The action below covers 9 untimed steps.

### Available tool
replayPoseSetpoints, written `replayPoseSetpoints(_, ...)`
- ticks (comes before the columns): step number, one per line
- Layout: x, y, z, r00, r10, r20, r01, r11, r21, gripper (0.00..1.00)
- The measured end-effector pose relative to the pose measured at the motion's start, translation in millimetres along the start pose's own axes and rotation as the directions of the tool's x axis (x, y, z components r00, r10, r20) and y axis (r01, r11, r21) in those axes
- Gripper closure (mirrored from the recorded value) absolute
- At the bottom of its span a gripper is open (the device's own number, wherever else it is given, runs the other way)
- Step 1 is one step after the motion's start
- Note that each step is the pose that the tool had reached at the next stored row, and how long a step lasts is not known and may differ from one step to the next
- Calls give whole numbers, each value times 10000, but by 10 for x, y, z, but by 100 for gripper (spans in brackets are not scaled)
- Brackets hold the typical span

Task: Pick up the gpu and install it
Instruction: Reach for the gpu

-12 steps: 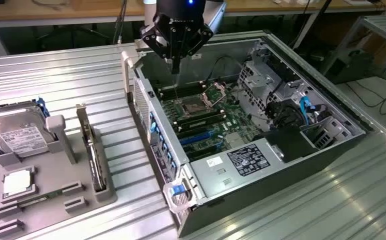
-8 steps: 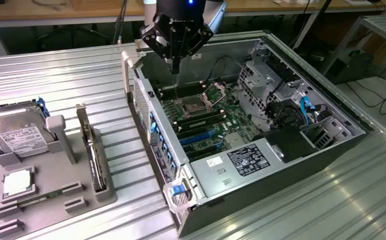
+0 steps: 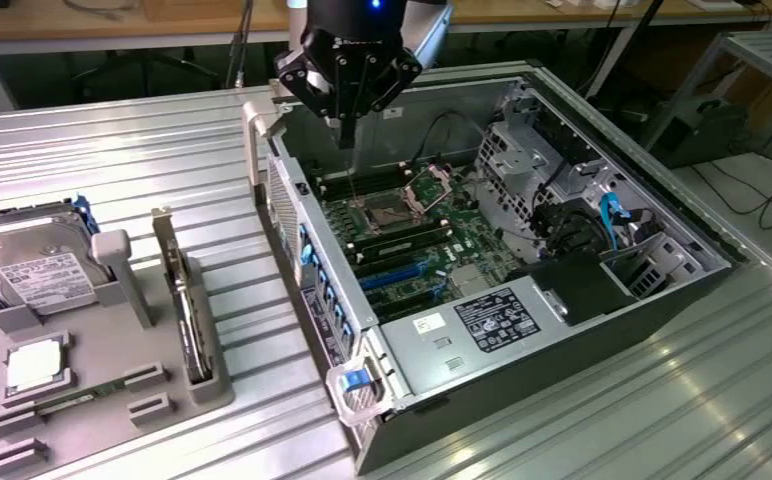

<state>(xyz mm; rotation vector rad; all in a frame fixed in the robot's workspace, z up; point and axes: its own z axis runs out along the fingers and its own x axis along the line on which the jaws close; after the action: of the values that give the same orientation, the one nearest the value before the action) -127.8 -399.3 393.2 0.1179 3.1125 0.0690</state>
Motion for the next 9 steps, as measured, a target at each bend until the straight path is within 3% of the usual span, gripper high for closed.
replayPoseSetpoints(9, 113, -9, 2, 10000, 1, -1, -1, 10000, 1, 89)
